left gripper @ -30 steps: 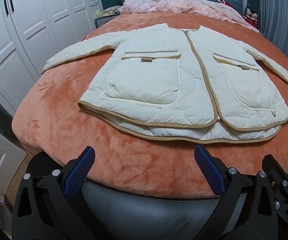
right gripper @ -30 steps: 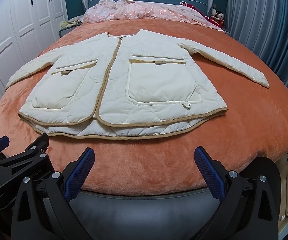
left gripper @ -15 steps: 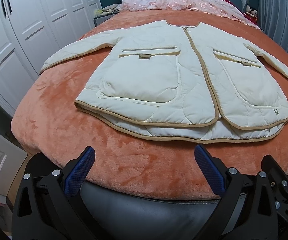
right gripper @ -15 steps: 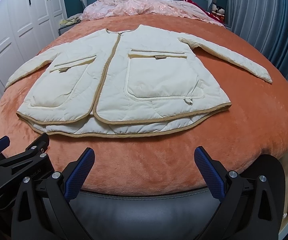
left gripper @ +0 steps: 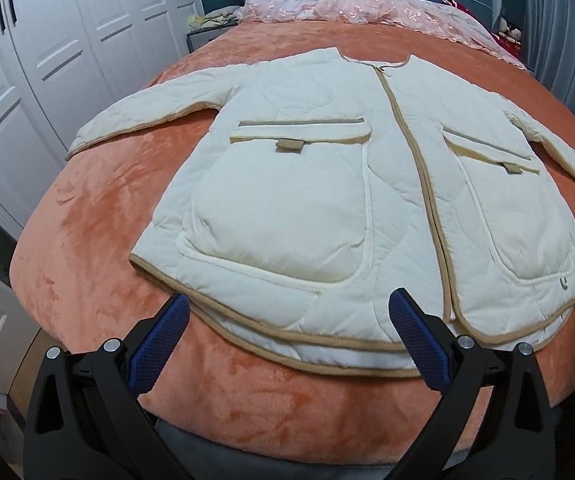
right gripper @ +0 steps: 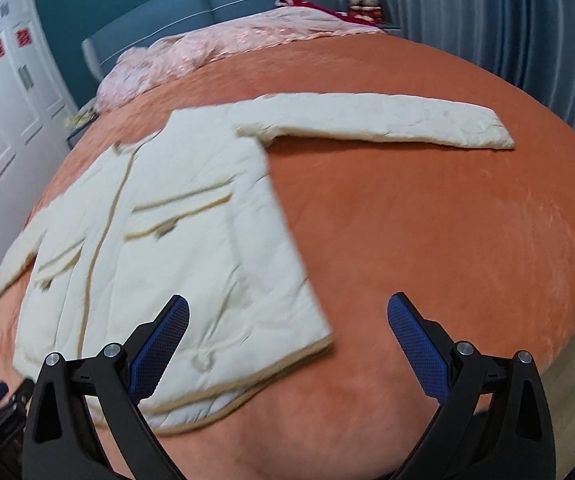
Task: Fold large clothes
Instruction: 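Grasp the cream jacket sleeve cuff with the right gripper and lift it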
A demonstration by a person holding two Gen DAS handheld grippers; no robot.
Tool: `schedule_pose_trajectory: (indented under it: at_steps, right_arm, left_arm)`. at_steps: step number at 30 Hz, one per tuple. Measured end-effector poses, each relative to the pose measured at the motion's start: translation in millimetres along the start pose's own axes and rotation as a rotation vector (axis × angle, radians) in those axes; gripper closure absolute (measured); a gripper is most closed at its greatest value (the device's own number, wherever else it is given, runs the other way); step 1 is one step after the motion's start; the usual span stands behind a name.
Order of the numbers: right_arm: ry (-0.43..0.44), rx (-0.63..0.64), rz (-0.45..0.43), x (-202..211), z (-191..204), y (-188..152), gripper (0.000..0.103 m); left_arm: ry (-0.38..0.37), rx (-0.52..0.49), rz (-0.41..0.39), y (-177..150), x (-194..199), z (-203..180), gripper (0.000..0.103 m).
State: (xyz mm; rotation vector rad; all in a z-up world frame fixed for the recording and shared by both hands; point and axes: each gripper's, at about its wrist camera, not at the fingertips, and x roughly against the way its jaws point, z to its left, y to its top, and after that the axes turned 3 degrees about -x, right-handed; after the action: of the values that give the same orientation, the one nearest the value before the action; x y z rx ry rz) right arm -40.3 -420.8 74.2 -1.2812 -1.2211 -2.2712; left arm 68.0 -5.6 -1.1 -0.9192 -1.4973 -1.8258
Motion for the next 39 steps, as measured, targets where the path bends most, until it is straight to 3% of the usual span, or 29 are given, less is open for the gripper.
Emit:
schedule_pose_trajectory:
  at_steps: [4, 8, 16, 19, 21, 22, 24, 26, 31, 35, 39]
  right_arm:
    - [-0.035, -0.194, -0.041, -29, -71, 65, 0.005]
    - [-0.126, -0.276, -0.074, -57, -121, 111, 0.005]
    - [-0.2, -0.452, -0.098, -110, -190, 160, 0.007]
    - [-0.224, -0.513, -0.086, -127, -206, 166, 0.016]
    - [-0.227, -0.555, -0.079, -137, -214, 170, 0.037]
    - [-0.227, -0.569, -0.08, -141, -217, 172, 0.041]
    - [-0.243, -0.572, -0.093, -146, -217, 178, 0.066]
    - [-0.217, -0.567, -0.09, -148, -211, 184, 0.088]
    - [-0.1, -0.426, -0.193, -123, -147, 219, 0.093]
    - [0.063, -0.169, -0.253, -91, -34, 237, 0.093]
    - [0.232, 0.061, -0.246, -69, 82, 225, 0.093]
  left_arm:
    - [0.011, 0.035, 0.023, 22, -20, 3, 0.005]
    - [0.046, 0.05, 0.042, 37, -39, 5, 0.005]
    - [0.112, 0.082, 0.07, 53, -69, 16, 0.005]
    - [0.139, 0.078, 0.08, 60, -78, 18, 0.005]
    - [0.151, 0.071, 0.083, 65, -81, 17, 0.005]
    - [0.155, 0.067, 0.084, 67, -82, 16, 0.005]
    - [0.158, 0.062, 0.083, 70, -84, 14, 0.005]
    - [0.16, 0.06, 0.086, 72, -87, 12, 0.005]
    - [0.147, 0.062, 0.093, 75, -93, 12, 0.005]
    - [0.136, 0.078, 0.099, 76, -96, 17, 0.005]
    - [0.137, 0.089, 0.105, 75, -97, 22, 0.005]
